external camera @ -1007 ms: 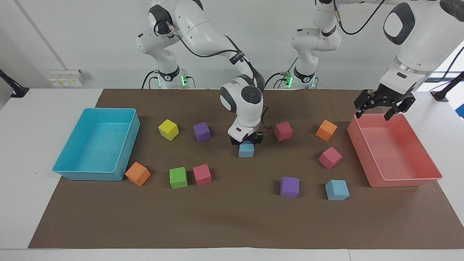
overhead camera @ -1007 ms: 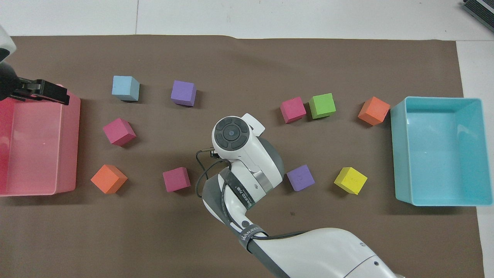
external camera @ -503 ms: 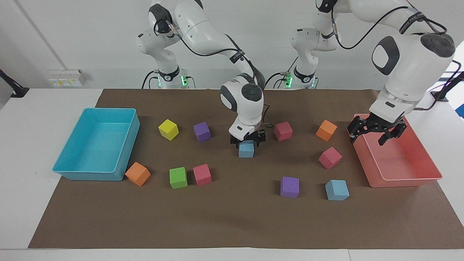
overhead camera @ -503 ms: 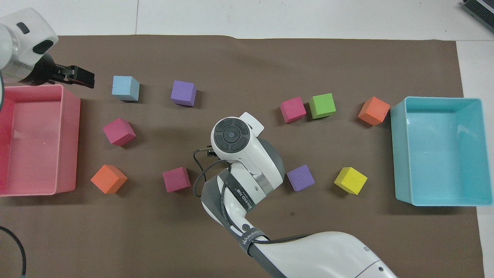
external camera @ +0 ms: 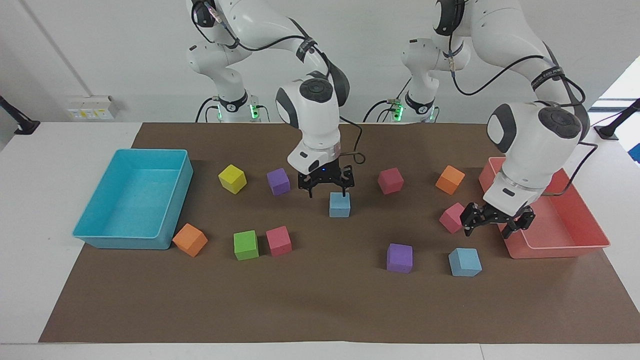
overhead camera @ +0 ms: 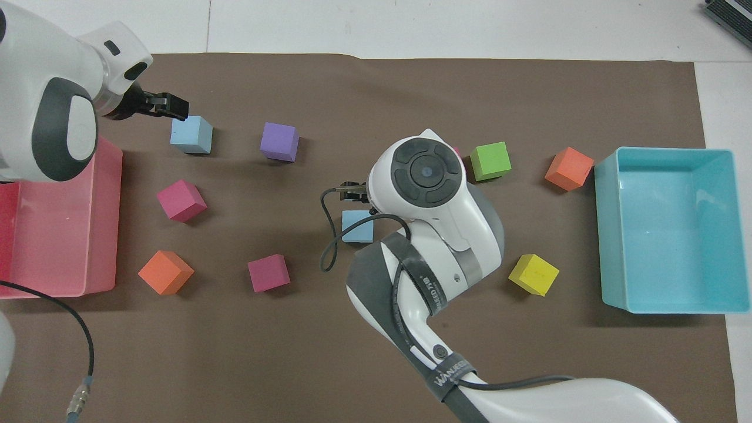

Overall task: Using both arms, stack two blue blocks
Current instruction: 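Set the cube down with the right gripper while the left gripper reaches the other cube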

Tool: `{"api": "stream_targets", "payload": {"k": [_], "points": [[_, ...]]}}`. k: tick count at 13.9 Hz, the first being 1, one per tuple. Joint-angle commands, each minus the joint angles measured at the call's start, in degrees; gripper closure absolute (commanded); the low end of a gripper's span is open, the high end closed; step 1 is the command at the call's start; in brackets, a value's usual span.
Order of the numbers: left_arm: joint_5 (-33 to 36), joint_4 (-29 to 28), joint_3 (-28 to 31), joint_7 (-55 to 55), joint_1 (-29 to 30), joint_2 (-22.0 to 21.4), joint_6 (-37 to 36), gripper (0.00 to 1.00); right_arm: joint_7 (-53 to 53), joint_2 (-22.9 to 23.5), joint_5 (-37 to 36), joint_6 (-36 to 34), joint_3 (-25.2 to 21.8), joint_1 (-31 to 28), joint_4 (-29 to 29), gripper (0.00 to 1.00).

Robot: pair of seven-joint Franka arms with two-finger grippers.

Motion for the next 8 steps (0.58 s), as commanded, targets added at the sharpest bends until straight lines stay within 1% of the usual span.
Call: {"api": "stream_targets", "payload": {"k": [1, 3, 4, 5, 6, 8], "points": [[-0.78, 1.37, 0.74, -0.57, -0.71, 3.49, 4.11, 0.00, -3.95, -3.49, 2.29, -0.65, 0.93, -3.49, -4.12, 0.00], [-0.78, 0.84, 0.74, -0.48, -0.44, 4.46, 7.88, 0.00, -10.26, -4.11, 11.40, 2.76, 0.85, -5.59, -7.02, 0.00], [-0.87, -0.21, 0.74, -0.65, -0.62, 5.16, 9.73, 0.00, -17.78, -4.37, 16.58, 4.60, 0.94, -7.26, -8.77, 0.00], [-0.87, -0.65, 0.65, -0.65, -0.44, 5.51, 10.97, 0.00, -23.86, -4.46, 21.16, 4.62, 0.76, -7.97, -9.22, 0.00], [-0.87, -1.09, 0.65, -0.65, -0.53, 6.47, 12.02, 0.00, -27.49, -4.64, 23.90, 4.71, 0.76, -9.28, -10.27, 0.00], [-0.96, -1.79, 0.65, -0.83, -0.62, 8.15, 13.96, 0.00, -34.08, -4.55, 26.37, 5.50, 0.85, -10.09, -12.64, 0.00]]}}
